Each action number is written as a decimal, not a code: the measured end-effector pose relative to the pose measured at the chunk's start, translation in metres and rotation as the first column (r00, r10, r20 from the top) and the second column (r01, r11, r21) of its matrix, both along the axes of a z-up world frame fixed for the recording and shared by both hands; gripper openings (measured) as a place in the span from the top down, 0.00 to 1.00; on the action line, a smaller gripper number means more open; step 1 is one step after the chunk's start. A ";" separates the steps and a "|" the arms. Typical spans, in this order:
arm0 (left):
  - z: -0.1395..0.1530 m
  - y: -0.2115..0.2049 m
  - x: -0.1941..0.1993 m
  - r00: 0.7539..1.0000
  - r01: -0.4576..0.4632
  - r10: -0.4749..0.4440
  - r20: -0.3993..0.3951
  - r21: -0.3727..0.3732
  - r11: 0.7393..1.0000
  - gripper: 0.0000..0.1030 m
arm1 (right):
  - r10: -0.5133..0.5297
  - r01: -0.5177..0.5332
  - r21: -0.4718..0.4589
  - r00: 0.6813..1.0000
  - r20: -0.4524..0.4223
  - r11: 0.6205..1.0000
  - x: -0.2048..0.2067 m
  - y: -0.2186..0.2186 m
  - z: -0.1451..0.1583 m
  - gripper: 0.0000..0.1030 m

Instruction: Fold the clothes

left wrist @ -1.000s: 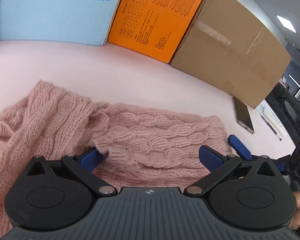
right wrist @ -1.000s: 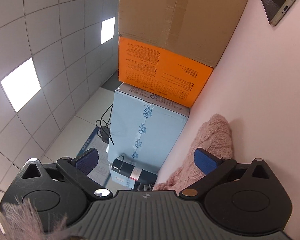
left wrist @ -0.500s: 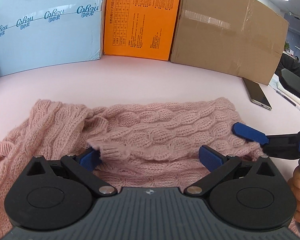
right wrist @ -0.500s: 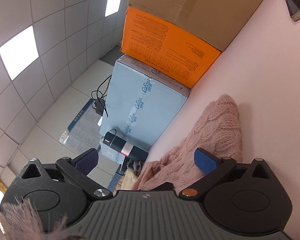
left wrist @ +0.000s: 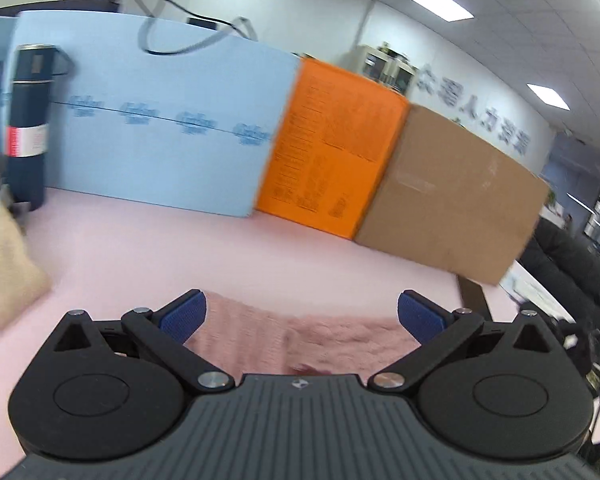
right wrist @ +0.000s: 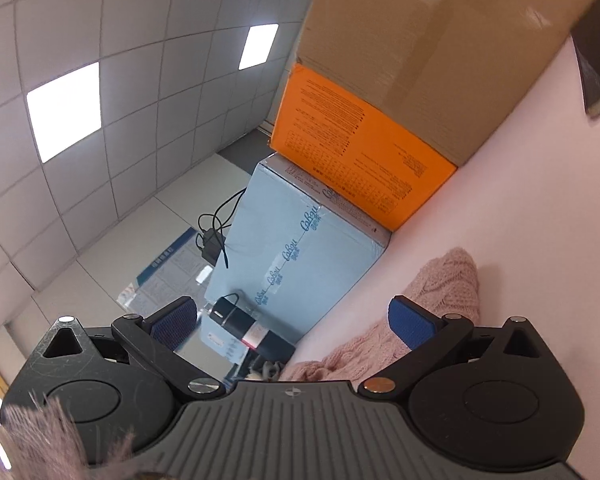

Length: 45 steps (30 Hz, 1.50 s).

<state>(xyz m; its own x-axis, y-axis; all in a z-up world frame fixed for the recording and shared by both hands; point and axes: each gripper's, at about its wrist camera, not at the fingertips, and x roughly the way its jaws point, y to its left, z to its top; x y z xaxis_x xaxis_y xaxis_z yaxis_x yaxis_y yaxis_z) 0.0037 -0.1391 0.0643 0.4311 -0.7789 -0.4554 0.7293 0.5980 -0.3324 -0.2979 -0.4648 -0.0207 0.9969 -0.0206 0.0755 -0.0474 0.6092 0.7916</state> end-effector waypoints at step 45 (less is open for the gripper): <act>-0.029 -0.028 0.073 0.994 -0.056 0.041 0.101 0.153 0.987 0.00 | -0.436 -0.083 -0.784 0.792 -0.426 0.615 0.117 0.171 0.059 0.02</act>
